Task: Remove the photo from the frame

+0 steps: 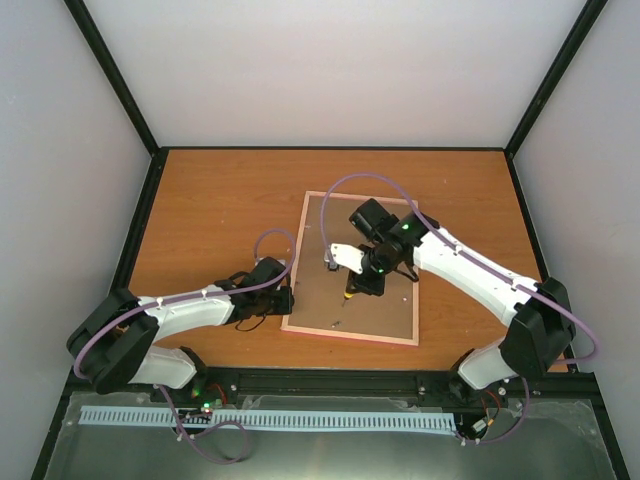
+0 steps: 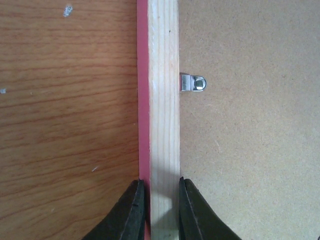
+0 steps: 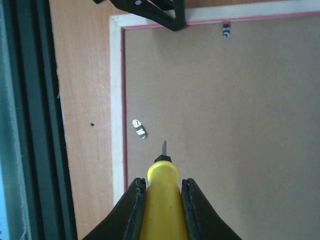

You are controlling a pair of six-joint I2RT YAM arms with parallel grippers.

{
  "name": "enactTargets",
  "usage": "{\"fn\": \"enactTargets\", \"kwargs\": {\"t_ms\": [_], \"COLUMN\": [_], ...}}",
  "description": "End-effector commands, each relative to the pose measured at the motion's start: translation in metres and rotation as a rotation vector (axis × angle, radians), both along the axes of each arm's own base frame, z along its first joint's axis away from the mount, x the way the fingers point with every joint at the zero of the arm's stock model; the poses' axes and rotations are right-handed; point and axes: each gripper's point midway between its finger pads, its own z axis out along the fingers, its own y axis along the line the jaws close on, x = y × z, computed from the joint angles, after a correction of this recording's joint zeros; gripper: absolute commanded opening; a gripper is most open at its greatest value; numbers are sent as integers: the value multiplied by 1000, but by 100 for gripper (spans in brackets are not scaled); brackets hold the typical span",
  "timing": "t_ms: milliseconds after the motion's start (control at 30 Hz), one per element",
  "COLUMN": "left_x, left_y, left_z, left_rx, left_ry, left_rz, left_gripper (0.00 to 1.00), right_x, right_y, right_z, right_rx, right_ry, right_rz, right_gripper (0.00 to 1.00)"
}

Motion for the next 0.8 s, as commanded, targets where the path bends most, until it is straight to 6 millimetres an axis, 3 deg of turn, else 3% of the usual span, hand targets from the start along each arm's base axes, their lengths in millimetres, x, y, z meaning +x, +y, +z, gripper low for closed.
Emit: {"fn": "enactTargets", "kwargs": {"t_ms": [0,167,467,600,767], "left_x": [-4,-2,-4,-1,-2], "left_y": [4,2,0,-7,-10], "left_z": [-6,0,3,9,9], "left_rx": [20,0,-25,-57,-52], "left_ry": [5,-11,-18,-41,-57], "left_rz": [-13,-13,-17,-34,-52], "left_gripper": [1,1,1,1,1], "right_x": [-16,-32,-33,-16,31], "right_y": [5,5,3,7,7], "right_z": [11,1,-14,-14,-22], "right_rx": [70,89,57,44,-27], "right_ry": [57,134,164,110,-41], "right_rz": [30,57,41,-1,-138], "right_gripper": [3,3,3,3,3]}}
